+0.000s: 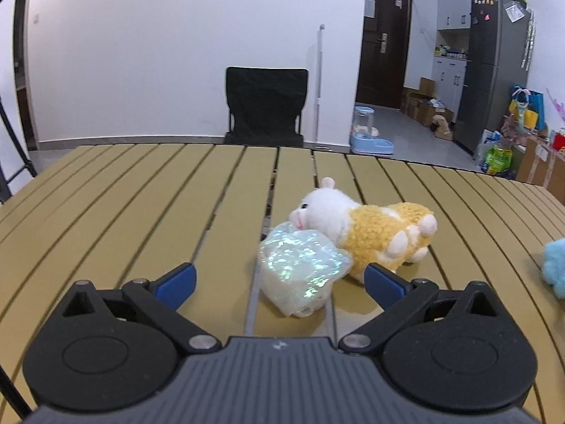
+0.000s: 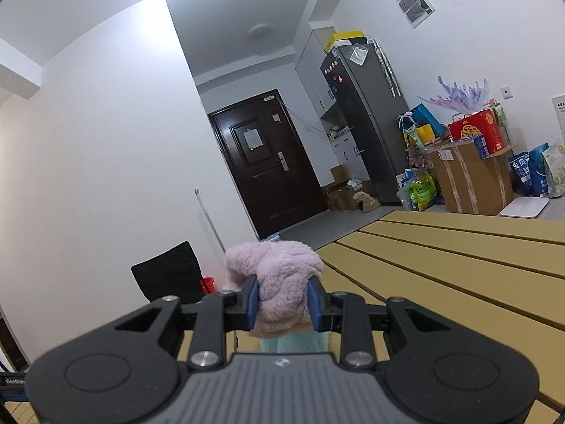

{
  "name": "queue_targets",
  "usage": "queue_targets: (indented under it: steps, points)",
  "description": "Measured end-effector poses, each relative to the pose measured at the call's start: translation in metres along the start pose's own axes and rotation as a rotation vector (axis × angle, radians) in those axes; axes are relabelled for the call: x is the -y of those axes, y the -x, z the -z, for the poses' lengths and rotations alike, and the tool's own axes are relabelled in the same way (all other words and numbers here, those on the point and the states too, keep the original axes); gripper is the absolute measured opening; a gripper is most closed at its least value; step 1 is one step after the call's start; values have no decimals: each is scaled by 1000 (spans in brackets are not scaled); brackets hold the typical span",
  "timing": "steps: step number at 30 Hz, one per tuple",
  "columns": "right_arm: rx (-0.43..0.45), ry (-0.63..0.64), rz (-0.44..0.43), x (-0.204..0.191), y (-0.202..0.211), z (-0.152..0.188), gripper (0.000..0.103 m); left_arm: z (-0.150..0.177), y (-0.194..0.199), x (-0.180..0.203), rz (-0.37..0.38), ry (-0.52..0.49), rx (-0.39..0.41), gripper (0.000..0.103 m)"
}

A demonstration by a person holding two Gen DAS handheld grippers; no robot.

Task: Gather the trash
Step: 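Grasp the pink fuzzy pouch with the right tool while the left tool grasps the clear plastic bag, then lift the pink pouch and plastic bag off the table with both tools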

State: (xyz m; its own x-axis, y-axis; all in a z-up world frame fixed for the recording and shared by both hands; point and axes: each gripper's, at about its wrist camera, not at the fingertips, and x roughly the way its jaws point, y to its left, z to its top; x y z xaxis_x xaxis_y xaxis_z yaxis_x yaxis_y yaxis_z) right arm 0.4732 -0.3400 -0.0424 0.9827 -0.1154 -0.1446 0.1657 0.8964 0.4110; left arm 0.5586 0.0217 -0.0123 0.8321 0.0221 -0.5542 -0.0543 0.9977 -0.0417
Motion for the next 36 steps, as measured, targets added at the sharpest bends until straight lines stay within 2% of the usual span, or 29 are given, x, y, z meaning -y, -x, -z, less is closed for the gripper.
queue_targets:
  steps: [4,9,11,12,13,15,19,24,30,36]
  points:
    - [-10,24,3,-4,-9,4,27,-2,-6,3,24,-3,0,103]
    - [-24,36,1,-6,-12,7,27,-2,-21,0,46,23,-54,100]
    - [-23,38,-1,-8,-8,10,27,-2,-25,1,46,21,-77,84]
    - [-24,40,-2,-8,-8,10,27,-1,-27,1,44,19,-90,56]
    - [-24,41,-2,-9,-7,10,27,-1,-30,0,53,23,-111,36]
    - [-24,38,-2,-9,-7,10,27,0,-31,-3,77,42,-115,33]
    - [-25,39,-1,-11,-7,12,27,-1,-22,-5,80,45,-68,29]
    - [-29,35,-11,-10,-2,12,27,-2,-13,-10,73,72,-58,29]
    - [-28,42,-29,-11,6,11,27,-4,12,-18,62,110,-7,29]
    - [-32,66,-65,-13,23,9,27,2,40,-12,43,99,19,29]
